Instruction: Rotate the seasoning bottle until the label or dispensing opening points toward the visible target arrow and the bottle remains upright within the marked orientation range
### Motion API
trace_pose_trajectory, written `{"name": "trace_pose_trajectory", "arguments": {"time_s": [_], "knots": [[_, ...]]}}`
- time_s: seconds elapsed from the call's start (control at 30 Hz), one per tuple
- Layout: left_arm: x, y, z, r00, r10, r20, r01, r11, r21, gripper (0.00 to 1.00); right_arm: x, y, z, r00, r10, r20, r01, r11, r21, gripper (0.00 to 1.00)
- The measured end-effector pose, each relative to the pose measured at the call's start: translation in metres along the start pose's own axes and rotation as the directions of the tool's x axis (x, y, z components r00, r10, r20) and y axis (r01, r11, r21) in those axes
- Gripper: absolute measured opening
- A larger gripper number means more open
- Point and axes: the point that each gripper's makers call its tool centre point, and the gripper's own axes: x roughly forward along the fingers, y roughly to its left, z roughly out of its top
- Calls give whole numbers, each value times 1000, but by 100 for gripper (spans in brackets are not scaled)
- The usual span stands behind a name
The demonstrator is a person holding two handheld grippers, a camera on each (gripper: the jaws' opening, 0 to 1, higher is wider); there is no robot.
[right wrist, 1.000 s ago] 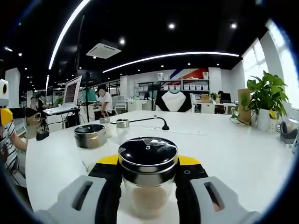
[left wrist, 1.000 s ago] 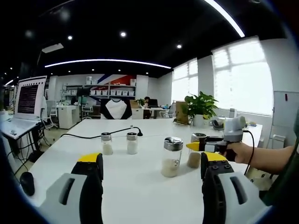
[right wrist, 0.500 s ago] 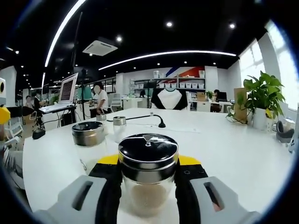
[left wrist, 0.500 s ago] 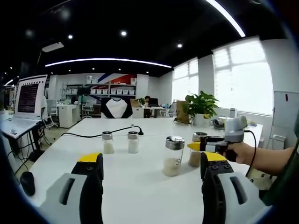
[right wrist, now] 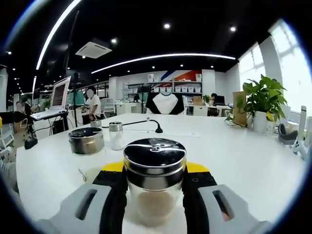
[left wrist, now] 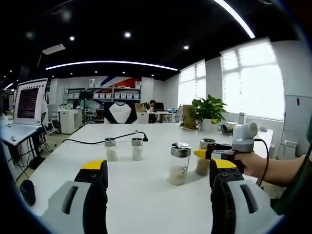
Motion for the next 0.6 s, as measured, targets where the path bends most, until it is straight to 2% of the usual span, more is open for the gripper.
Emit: {"name": "trace_pose_trajectory", "arguments": {"time_s": [0.1,0.17,0.23,0.33,0.6], "knots": [[0,0,0,1000,-3,-4,3,1000,9,91,0,0,0,1000,-24,6,24,1000,7,42],[0,1,0,1000,1,-3,-1,1000,9,91,-3,-9,0,994,-107,21,106,994,20,42],[-1,5,3,1000,11,6,-11,1000,16,91,-1,-7,0,996,-86,26,85,996,21,42],[-3,8,3,1000,22,8,-22,1000,16,91,0,-8,0,996,-91,22,90,996,15,42],[-2,11,-1,1000,25,0,-25,1000,3,91,-1,-9,0,987,-159,14,158,987,25,42]]}}
